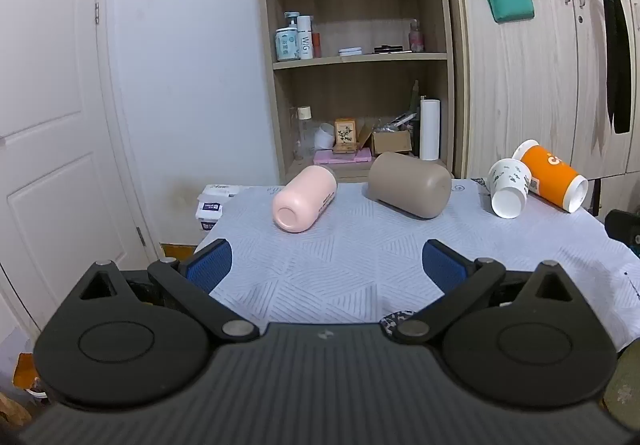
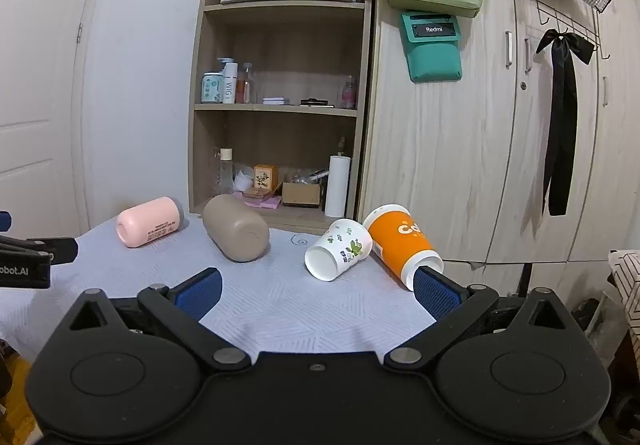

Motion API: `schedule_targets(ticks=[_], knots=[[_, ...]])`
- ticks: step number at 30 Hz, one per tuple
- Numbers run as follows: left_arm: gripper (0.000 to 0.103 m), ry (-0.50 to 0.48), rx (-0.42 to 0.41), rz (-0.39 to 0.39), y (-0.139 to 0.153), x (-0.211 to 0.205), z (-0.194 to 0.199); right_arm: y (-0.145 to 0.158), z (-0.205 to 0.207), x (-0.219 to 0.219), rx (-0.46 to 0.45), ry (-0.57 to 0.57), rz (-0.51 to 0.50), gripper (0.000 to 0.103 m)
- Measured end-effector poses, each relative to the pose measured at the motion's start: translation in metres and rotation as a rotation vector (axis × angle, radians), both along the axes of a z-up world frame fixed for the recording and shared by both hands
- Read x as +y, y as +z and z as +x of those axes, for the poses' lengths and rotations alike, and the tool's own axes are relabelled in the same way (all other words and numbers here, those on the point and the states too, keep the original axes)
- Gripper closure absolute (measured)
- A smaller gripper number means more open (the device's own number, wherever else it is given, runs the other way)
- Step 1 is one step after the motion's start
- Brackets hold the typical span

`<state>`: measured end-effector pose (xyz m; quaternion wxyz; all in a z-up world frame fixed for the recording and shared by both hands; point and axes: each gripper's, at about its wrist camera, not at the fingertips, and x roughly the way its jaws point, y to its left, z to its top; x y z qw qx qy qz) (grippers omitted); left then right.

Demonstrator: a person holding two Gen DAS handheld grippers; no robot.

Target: Flip cup upright

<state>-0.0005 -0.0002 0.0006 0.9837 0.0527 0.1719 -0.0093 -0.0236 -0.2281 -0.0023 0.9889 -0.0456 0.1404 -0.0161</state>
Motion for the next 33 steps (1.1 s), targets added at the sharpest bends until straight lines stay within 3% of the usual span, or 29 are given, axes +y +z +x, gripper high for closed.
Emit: schedule_targets(ticks=[4,16,33], knots=[[0.000,-0.003,0.017,-0.040,-0.001,0.004,0.003,0.000,0.000,-0.001,-0.006,-0.002,-0.002,0.000],[0.000,-0.010,-0.028,-0.042,-0.001,0.012,-0.006,-0.004,0.001,-0.005,-0.014,-0.005,0.002,0.000],[0.000,-0.022,-0.032,-0.054,-0.001,0.013,-0.006,0.000,0.001,-0.006,-0.006,-0.024,-0.003,0.000]])
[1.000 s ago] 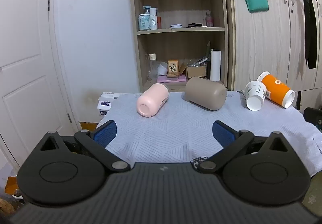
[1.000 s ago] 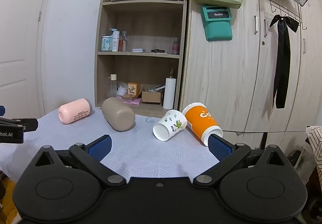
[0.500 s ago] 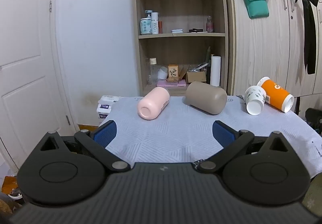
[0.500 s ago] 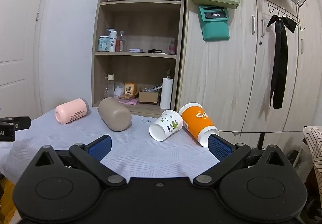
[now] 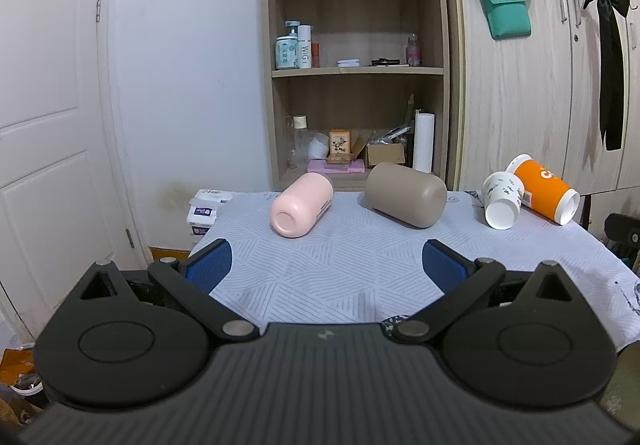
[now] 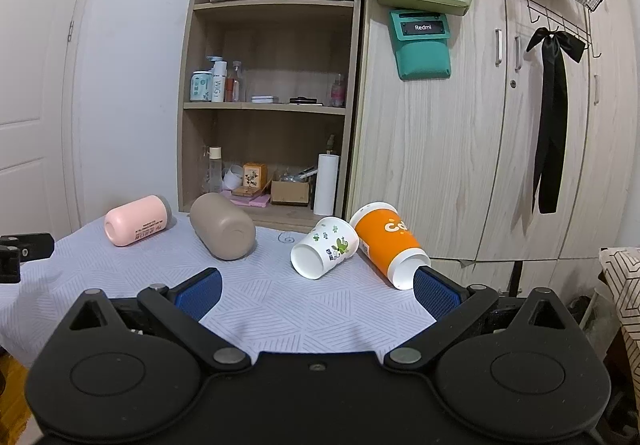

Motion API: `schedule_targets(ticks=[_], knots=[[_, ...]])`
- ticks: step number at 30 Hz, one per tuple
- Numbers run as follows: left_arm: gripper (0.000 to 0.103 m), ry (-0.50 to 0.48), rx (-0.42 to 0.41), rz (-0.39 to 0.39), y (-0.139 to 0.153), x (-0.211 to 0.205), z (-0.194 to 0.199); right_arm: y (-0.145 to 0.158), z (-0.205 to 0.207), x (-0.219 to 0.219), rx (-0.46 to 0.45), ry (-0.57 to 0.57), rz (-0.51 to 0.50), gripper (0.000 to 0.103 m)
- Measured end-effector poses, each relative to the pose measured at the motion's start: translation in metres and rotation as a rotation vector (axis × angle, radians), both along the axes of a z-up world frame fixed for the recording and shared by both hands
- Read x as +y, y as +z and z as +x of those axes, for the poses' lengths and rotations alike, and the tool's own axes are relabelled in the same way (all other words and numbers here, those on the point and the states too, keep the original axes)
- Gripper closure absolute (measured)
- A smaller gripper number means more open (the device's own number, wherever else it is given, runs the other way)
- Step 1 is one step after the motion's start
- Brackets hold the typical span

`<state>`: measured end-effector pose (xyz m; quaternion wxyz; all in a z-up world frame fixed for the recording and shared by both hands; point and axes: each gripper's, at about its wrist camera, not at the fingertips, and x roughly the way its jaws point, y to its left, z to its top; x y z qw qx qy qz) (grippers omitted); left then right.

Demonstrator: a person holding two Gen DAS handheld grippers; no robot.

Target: Flip cup upright

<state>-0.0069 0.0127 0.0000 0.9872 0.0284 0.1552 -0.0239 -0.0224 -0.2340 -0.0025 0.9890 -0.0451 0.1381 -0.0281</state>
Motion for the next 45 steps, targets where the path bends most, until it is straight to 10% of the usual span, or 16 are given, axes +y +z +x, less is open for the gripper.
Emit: schedule_targets(ticks=[45], knots=[[0.000,-0.016,-0.066,-0.016,-0.0065,0.0013,-0.0078,-0.0023,-0.0087,-0.0024,-0.109,-0.029,-0.004,0.000]])
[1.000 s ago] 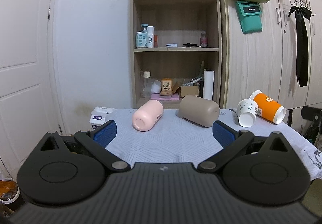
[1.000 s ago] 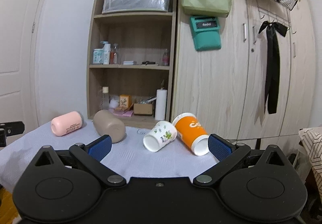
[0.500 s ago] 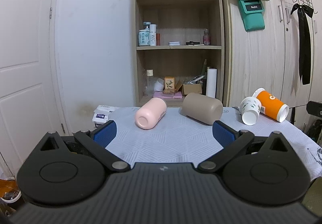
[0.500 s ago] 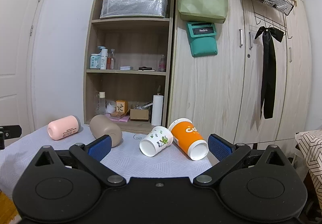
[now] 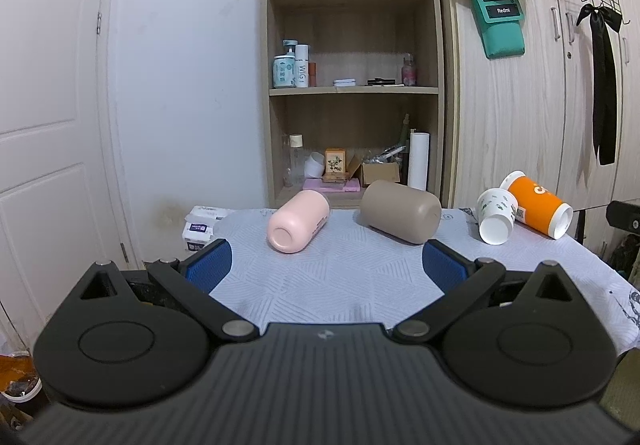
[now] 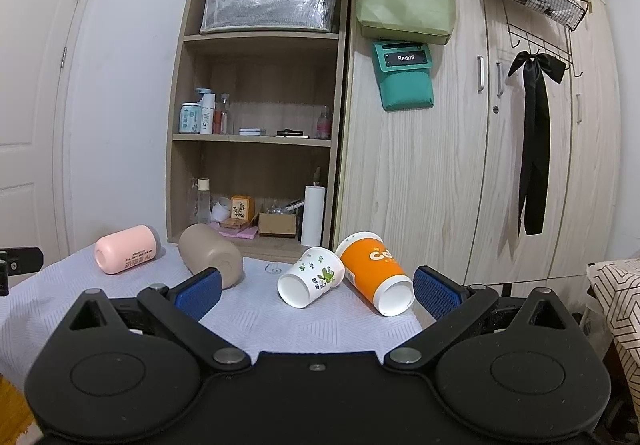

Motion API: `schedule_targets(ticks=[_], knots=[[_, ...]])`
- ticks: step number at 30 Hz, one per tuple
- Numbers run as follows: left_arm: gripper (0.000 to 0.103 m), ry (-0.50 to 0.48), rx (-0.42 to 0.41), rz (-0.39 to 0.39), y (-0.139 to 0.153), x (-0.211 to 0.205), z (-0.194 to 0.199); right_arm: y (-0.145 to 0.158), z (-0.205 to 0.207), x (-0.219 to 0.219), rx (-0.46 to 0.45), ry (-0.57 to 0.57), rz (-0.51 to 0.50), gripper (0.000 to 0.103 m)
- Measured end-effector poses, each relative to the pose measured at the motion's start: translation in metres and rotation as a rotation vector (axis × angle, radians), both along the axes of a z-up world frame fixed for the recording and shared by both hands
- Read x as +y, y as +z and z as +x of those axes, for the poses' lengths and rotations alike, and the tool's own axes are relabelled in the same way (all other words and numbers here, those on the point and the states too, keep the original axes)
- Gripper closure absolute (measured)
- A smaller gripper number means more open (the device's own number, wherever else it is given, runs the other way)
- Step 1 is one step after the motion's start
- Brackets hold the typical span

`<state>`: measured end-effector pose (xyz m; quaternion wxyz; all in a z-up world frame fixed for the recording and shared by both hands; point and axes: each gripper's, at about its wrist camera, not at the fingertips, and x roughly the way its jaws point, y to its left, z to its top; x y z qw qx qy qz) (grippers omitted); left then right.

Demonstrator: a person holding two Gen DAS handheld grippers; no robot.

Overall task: Flip cup upright
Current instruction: 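Move the left tool toward the orange cup's base while the right tool approaches it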

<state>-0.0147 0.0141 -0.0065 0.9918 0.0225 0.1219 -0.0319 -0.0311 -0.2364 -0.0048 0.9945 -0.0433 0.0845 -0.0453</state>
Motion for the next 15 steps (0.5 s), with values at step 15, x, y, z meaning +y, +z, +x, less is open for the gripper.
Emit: schedule_targets(ticks=[15], knots=[[0.000,-0.148,0.198,-0.004,0.035,-0.056,0.024,0.026,0.013,-0.037,0.129,0.175,0.032,0.000]])
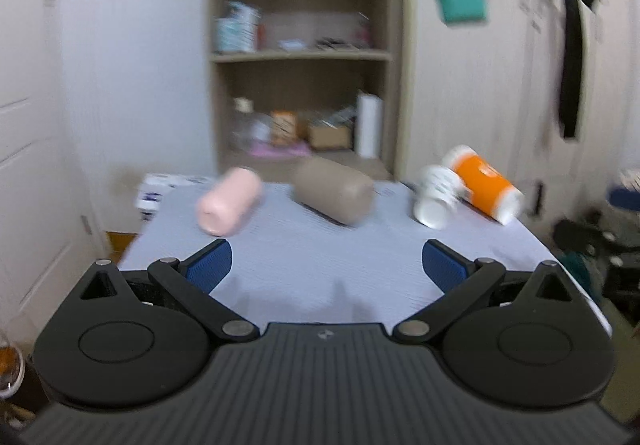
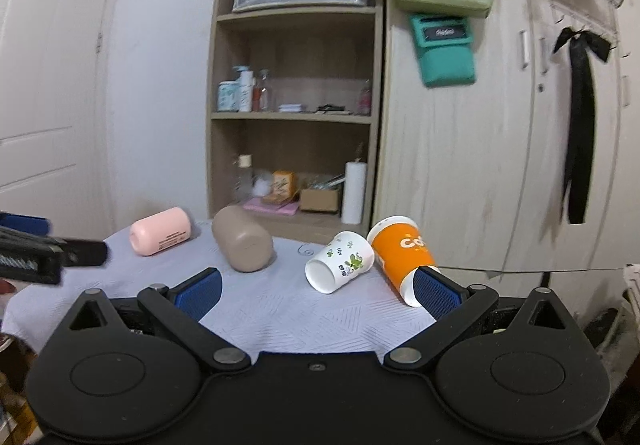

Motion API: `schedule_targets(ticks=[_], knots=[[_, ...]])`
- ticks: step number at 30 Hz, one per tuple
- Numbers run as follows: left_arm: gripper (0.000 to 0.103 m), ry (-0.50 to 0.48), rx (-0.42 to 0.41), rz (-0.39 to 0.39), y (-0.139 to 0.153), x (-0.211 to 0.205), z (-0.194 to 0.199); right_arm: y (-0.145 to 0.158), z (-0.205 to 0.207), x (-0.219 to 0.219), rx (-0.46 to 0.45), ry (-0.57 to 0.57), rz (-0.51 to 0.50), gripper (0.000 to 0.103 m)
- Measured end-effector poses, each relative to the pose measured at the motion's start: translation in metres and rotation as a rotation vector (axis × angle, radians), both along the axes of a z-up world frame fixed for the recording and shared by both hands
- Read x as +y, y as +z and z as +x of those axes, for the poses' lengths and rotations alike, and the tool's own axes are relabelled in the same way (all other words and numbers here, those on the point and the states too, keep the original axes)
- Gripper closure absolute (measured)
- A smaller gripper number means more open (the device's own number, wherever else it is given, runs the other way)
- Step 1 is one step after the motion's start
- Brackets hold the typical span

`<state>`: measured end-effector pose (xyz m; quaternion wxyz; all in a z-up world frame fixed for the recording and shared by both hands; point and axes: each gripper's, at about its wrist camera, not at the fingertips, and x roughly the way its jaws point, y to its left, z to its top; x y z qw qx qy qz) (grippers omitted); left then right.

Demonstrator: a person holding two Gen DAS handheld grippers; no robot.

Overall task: Flip cup upright
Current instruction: 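Move the left tool toward the orange cup's base while the right tool approaches it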

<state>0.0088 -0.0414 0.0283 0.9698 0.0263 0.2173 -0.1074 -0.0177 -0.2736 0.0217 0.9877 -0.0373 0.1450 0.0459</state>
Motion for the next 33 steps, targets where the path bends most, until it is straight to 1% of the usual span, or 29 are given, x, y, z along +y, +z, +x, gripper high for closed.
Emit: schedule_targets(ticks=[2,4,6,9,12,16,19,21,24,28,29,31,33], knots=[[0.000,-0.059,0.049,-0.017,0.005,-0.014,0.010,0.006,0.006,-0.011,0.022,0.037,0.000,0.000],[0.000,-0.127,0.104,-0.053,0.009,-0.030,0.023,0.009,0.013,-0.020,0.042,0.071,-0.015,0.000],[0.000,-0.176,0.158,-0.093,0.009,-0.046,0.037,0.007,0.022,-0.026,0.064,0.098,-0.053,0.000],[0.001,-0.224,0.230,-0.147,0.004,-0.072,0.060,-0.002,0.042,-0.036,0.100,0.099,-0.117,0.000],[0.002,-0.220,0.252,-0.165,-0.002,-0.097,0.080,-0.012,0.066,-0.051,0.139,0.087,-0.142,0.000],[0.003,-0.213,0.305,-0.226,-0.013,-0.122,0.115,-0.025,0.099,-0.079,0.190,0.086,-0.114,0.000],[0.004,-0.241,0.352,-0.253,-0.022,-0.144,0.140,-0.031,0.120,-0.095,0.214,0.091,-0.104,0.001],[0.004,-0.268,0.376,-0.273,-0.030,-0.158,0.151,-0.038,0.136,-0.103,0.227,0.108,-0.122,0.001],[0.008,-0.258,0.409,-0.281,-0.038,-0.177,0.169,-0.049,0.156,-0.113,0.238,0.116,-0.142,0.001],[0.011,-0.225,0.410,-0.285,-0.045,-0.194,0.189,-0.059,0.177,-0.118,0.247,0.146,-0.132,0.001],[0.011,-0.220,0.423,-0.295,-0.047,-0.196,0.195,-0.061,0.181,-0.119,0.246,0.149,-0.138,0.002],[0.011,-0.212,0.458,-0.321,-0.048,-0.197,0.203,-0.064,0.189,-0.121,0.249,0.144,-0.142,0.009],[0.011,-0.213,0.461,-0.335,-0.048,-0.199,0.208,-0.067,0.197,-0.125,0.251,0.133,-0.118,0.011]])
